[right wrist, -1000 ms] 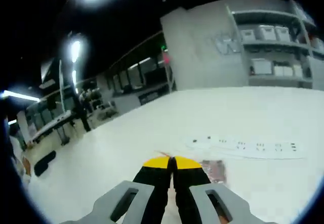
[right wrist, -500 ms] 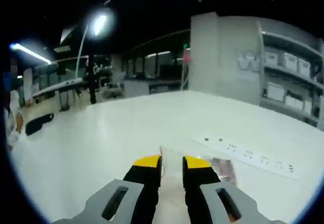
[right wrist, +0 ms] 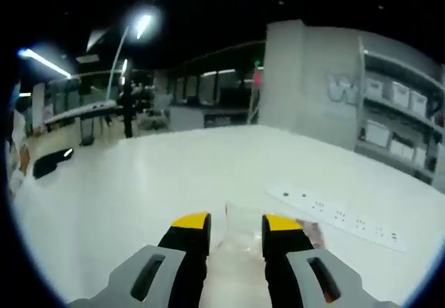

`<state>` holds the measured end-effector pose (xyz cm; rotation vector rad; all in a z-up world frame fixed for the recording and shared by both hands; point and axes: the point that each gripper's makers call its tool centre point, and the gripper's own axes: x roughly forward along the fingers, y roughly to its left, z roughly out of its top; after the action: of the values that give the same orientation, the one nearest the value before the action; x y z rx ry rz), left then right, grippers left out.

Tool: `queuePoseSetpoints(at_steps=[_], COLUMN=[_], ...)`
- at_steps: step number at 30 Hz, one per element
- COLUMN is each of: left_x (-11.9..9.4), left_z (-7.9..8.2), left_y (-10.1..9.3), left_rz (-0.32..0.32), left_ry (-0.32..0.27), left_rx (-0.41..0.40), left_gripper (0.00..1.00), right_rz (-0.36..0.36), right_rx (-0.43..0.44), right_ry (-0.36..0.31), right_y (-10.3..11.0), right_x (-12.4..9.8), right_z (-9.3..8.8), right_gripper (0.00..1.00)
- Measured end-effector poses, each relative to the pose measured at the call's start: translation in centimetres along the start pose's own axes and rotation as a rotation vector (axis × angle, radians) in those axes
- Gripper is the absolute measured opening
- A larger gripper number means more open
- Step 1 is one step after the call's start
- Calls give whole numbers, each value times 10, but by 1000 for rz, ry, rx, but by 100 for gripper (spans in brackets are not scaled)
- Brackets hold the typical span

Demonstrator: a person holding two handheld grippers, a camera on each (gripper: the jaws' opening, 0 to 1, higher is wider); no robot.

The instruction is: Open the resealable bag by pulling the two sides of the seal apart until the entire bag opening is separated and visibly accessible.

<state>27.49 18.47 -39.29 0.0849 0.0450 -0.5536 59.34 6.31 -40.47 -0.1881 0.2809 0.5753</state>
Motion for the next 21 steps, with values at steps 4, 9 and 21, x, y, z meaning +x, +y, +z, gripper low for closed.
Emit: queuePoseSetpoints(at_steps=[4,9,21], left_x=[-2,-4,-6], left_z=[1,1,2], left_y=[1,1,3], left_rz=[5,8,15], left_ry=[-4,-6,-9], left_rx=[1,2,3], left_gripper=[100,100,100], right_rz=[0,-5,-30], right_rx=[9,11,29], right_ry=[1,0,14], right_y=[2,2,-3], right_x=[0,0,0], right_z=[0,1,-1], right_gripper=[32,35,55])
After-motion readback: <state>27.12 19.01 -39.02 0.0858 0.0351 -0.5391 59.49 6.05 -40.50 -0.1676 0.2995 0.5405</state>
